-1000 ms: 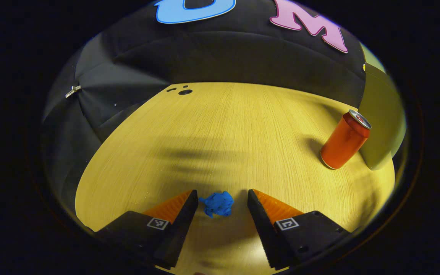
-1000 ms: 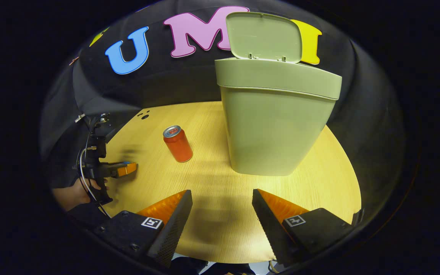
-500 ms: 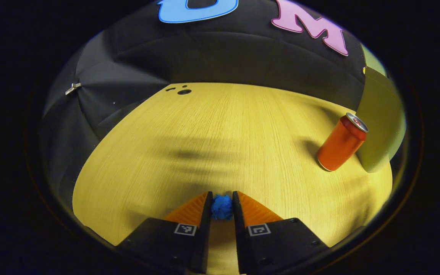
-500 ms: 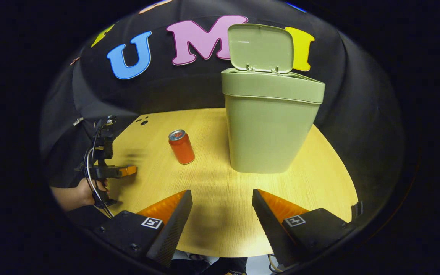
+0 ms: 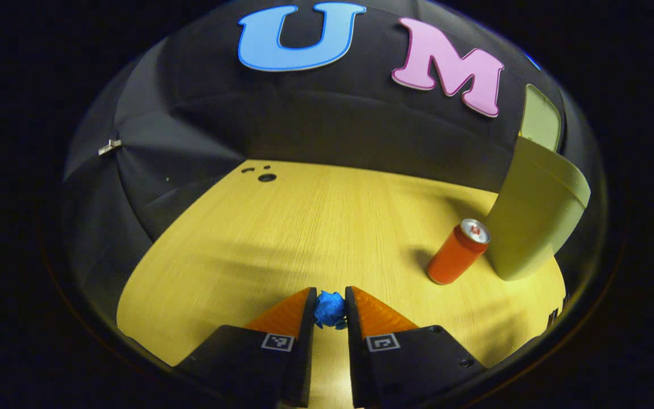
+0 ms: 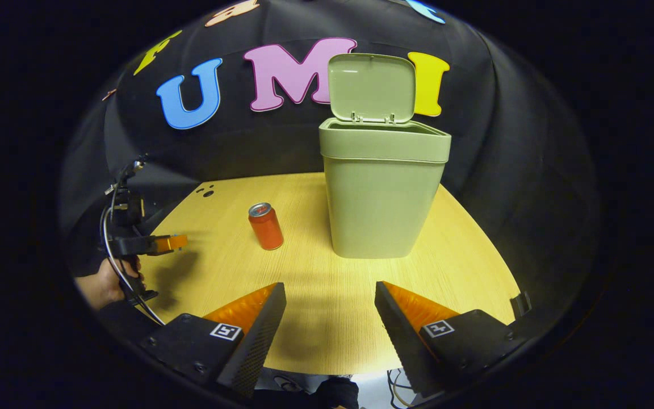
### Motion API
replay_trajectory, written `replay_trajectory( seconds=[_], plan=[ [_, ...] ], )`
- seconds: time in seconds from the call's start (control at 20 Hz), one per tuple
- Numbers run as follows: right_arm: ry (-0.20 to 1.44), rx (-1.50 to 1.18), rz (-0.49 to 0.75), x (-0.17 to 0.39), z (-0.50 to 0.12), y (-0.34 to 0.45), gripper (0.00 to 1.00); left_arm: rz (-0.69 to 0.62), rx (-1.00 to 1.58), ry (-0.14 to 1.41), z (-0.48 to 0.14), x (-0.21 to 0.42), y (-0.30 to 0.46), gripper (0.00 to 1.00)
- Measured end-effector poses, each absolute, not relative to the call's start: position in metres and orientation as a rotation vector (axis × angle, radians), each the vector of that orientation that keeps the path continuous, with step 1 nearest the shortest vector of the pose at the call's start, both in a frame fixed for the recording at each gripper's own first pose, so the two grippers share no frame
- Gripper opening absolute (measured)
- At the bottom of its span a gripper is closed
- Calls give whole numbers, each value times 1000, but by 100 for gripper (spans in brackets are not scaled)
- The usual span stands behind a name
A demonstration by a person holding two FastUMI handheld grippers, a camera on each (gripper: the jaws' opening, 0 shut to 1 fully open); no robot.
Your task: Press the lid of the desktop garbage bin to open it, pick up the crumpled paper on the desktop and throw it into the bin, then pick up the pop can on the desktop and drop it into the bin, and finally close the garbage bin lid.
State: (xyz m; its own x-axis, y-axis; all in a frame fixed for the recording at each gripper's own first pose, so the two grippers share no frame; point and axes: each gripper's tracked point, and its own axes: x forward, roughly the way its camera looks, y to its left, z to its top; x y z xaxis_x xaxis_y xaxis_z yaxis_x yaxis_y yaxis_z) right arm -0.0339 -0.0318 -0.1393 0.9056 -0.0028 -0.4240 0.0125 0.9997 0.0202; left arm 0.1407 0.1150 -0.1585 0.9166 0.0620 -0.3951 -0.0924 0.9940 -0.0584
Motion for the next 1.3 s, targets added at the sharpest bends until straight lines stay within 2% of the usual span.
replay_trajectory(
  seconds=[0.2,0.25,0.35,0.45,0.55,0.65,0.95,1.3],
  plan=[
    [417,31,-1,-27,-130,-45,99,60,-44,326,-100,135,97,28],
    [414,39,5,-24,-129,-49,99,65,-45,303,-82,137,92,32],
    [407,48,8,-16,-129,-61,99,49,-66,254,-48,145,74,28],
    [394,56,2,-11,-129,-75,99,23,-67,211,-16,153,55,32],
    [378,53,-2,-4,-129,-86,99,-17,-59,171,12,160,31,28],
    [371,48,-8,-1,-132,-97,99,-70,-48,133,36,167,2,32],
    [389,67,7,-1,-146,-107,99,-291,-56,59,82,186,-109,31],
    [411,93,31,7,-159,-111,99,-510,-29,37,92,199,-226,31]
  ],
)
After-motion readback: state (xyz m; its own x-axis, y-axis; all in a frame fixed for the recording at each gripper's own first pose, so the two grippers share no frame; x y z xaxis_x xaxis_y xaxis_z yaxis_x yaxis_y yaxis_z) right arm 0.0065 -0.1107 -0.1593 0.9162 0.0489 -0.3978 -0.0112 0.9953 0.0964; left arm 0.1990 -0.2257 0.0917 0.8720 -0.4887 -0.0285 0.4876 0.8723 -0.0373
